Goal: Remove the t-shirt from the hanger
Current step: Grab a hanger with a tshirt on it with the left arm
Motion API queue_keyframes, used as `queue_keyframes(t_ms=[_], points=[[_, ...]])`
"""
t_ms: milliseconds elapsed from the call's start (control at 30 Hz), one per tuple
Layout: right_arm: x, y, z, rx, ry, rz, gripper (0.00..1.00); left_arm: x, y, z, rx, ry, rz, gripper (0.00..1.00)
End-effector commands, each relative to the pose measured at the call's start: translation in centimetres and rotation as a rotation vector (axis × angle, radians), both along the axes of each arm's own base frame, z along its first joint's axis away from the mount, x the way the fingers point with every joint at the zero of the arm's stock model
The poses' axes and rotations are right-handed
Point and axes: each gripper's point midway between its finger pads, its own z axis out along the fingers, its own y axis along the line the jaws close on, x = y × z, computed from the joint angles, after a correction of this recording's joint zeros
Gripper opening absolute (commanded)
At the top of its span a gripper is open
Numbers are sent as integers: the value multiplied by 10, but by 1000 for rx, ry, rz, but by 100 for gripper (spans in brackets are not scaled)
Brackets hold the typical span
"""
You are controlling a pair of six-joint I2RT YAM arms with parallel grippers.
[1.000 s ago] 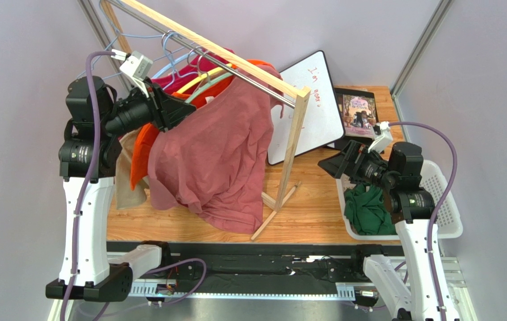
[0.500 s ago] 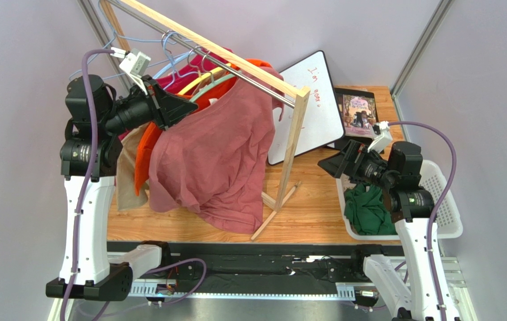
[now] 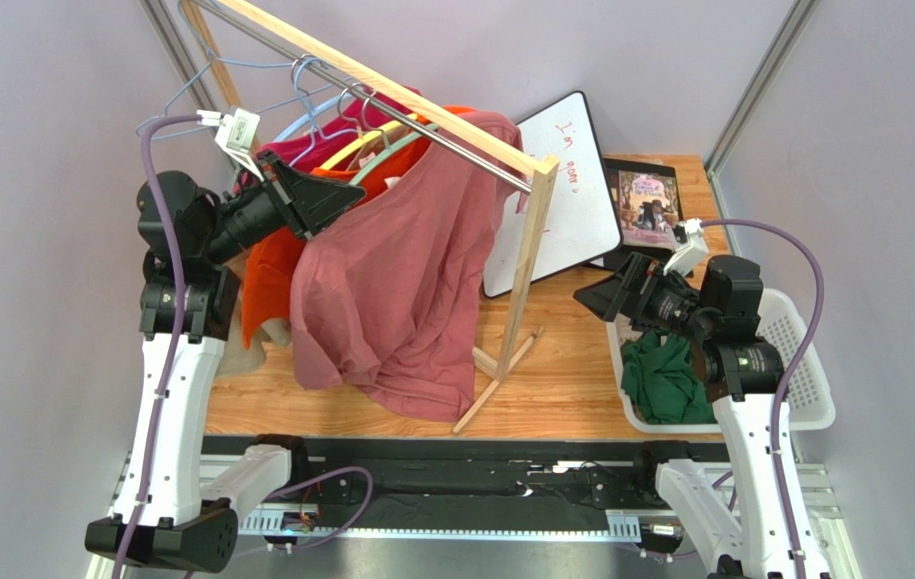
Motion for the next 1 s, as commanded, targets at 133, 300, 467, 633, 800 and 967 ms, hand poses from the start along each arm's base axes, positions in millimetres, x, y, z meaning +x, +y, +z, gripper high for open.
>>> queue_keyframes(t_ms=[133,300,467,633,800,967], points=[[3,0,8,0,-45,0,95,-24,7,60,-164,-265,50,0],[3,-1,5,-2,-42,-1,95,-29,12,63,-223,-303,78,0],[3,-1,5,-2,-41,-3,95,-31,12,63,-265,-317,65,0],[3,-1,4,-1,-36,-1,95,-35,12,62,-281,-331,61,0],[3,0,4,-1,-39,0,95,-46,12,59,-275,-347,54,0],[3,-1,4,-1,-38,-1,95,-68,16,59,-253,-397,74,0]])
